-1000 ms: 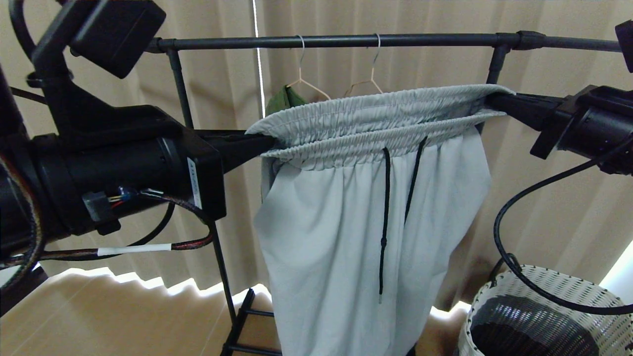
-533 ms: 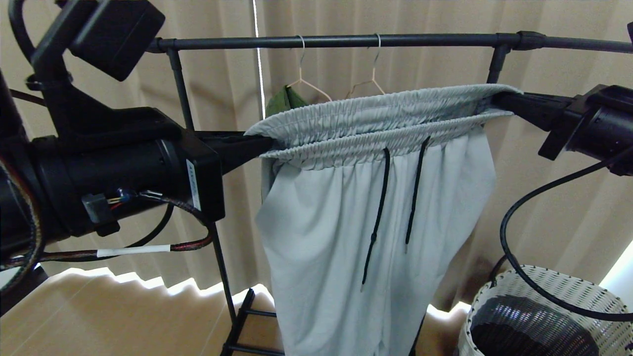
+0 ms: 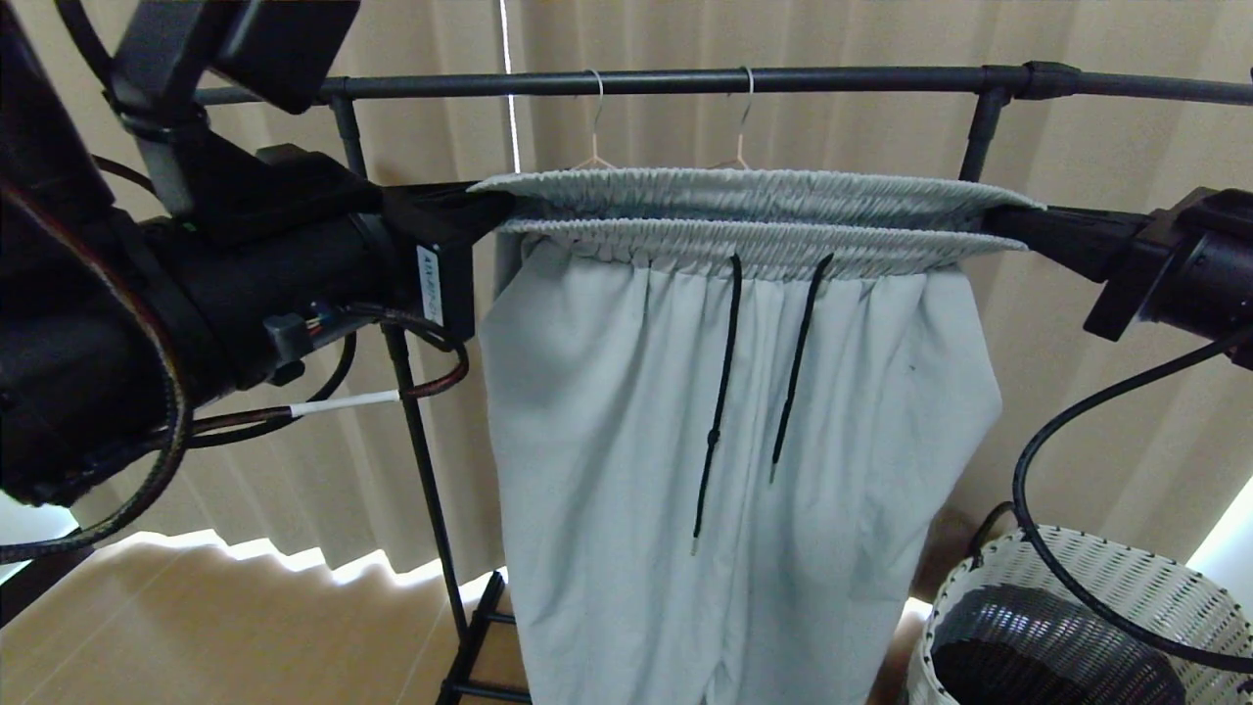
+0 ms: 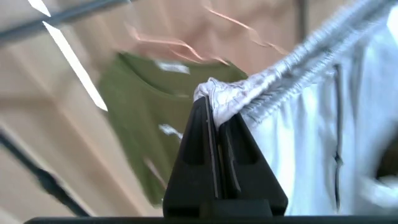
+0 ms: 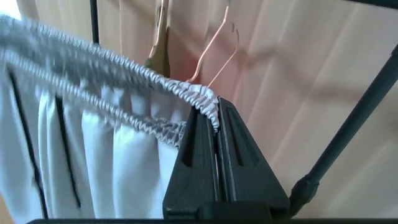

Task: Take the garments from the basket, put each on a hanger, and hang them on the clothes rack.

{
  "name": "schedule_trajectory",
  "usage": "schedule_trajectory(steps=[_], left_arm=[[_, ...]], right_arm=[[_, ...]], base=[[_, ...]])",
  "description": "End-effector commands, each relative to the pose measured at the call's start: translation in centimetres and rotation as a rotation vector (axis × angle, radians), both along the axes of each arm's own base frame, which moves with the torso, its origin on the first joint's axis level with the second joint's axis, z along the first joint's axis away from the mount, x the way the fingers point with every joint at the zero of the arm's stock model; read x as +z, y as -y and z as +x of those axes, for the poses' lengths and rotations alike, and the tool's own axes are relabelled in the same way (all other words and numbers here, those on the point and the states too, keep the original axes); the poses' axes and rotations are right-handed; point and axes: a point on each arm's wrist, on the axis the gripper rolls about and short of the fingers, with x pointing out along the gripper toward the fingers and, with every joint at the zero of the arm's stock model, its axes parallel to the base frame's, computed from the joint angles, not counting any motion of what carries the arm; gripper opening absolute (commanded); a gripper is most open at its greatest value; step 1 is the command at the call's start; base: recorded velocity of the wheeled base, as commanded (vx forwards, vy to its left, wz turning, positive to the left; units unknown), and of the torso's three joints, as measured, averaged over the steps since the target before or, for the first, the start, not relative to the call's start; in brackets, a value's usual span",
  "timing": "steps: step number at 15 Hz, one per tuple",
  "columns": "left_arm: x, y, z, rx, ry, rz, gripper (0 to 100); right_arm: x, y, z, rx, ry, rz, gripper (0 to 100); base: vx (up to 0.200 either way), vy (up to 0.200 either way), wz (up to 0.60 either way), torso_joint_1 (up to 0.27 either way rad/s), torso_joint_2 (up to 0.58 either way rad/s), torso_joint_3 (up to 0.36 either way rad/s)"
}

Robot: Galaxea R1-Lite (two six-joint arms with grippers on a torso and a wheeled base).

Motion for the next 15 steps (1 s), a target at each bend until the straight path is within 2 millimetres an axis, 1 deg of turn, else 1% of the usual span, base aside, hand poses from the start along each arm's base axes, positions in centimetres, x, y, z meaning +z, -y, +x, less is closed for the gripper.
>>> schedule_trajectory(steps=[1, 6, 9, 13, 14, 15], left_arm=[[-0.9, 0.7, 1.0, 0.016, -0.017, 0.026, 0], [-0.5, 0.7, 0.9, 0.012, 0.001, 0.013, 0], [0.4, 0.8, 1.0, 0.011, 0.059, -0.033, 0], [0.3, 0.8, 0.9, 0.011, 0.055, -0.031, 0], [0.3, 0.8, 0.9, 0.011, 0.054, -0.03, 0], [0.2, 0.8, 0.9, 0.011, 0.051, -0.028, 0]], right_arm=[[-0.3, 0.0, -0.1, 0.002, -0.01, -0.002, 0], [-0.3, 0.0, -0.1, 0.002, -0.009, -0.002, 0], [-0.3, 0.0, -0.1, 0.002, -0.007, -0.002, 0], [-0.4, 0.0, -0.1, -0.004, -0.016, -0.003, 0], [-0.5, 0.0, -0.1, -0.014, -0.027, -0.005, 100], [-0.5, 0.0, -0.2, -0.017, -0.032, -0.006, 100]], base=[[0.0, 0.0, 0.0, 0.0, 0.0, 0.0], [0.0, 0.0, 0.0, 0.0, 0.0, 0.0], [0.0, 0.0, 0.0, 0.0, 0.0, 0.0], [0.0, 0.0, 0.0, 0.0, 0.0, 0.0], [0.0, 0.0, 0.0, 0.0, 0.0, 0.0], [0.0, 0.0, 0.0, 0.0, 0.0, 0.0]])
